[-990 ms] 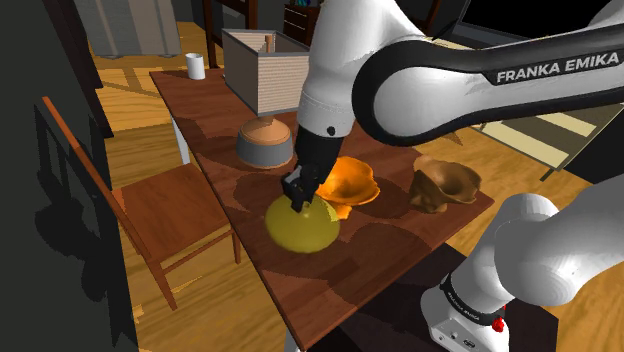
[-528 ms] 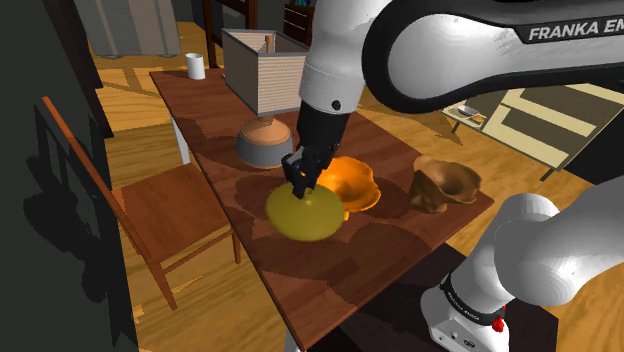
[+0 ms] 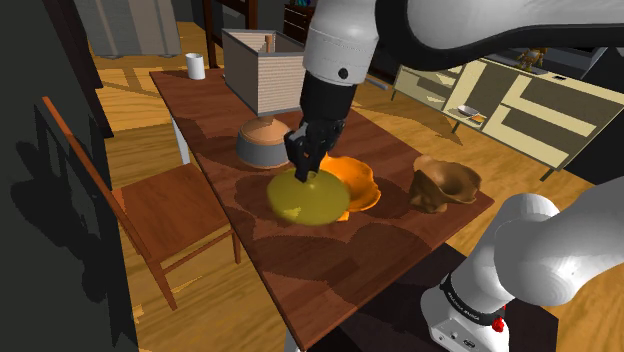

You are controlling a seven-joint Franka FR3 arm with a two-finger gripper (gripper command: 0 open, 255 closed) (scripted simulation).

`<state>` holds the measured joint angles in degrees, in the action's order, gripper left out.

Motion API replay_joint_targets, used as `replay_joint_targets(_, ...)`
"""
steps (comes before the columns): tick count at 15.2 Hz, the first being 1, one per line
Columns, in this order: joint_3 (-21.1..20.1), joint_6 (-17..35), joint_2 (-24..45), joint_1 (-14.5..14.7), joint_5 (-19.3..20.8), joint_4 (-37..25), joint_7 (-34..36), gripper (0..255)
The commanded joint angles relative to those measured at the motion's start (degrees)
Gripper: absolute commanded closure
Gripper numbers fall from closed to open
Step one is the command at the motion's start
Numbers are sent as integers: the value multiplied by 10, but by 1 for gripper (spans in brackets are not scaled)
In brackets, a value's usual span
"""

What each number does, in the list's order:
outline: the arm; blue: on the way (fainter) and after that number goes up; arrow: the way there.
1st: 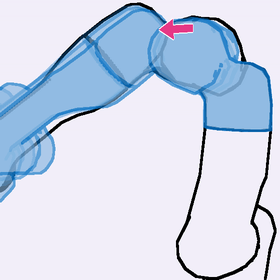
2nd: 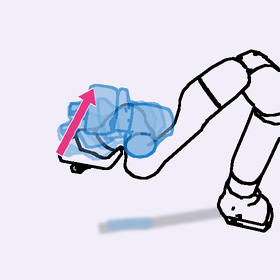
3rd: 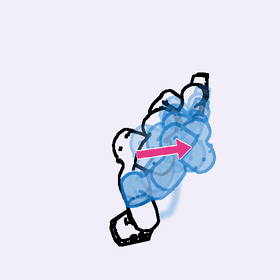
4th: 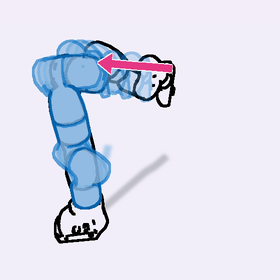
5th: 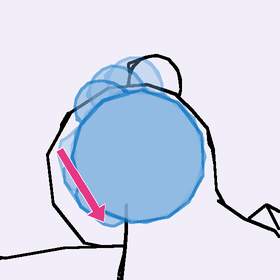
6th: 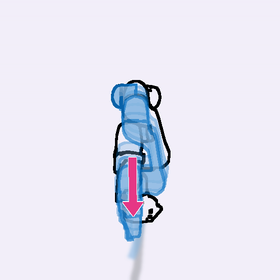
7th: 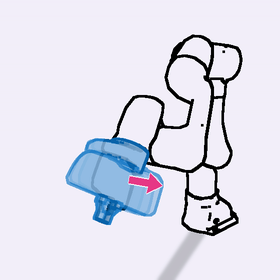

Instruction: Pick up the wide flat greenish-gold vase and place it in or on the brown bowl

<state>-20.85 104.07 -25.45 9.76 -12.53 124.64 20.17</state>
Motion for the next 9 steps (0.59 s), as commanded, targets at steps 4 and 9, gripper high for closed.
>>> replay_joint_targets(4,4,-41,3,-2,4,-44,5,255)
replay_joint_targets(9,7,-78,9,-4,8,-87,9,255)
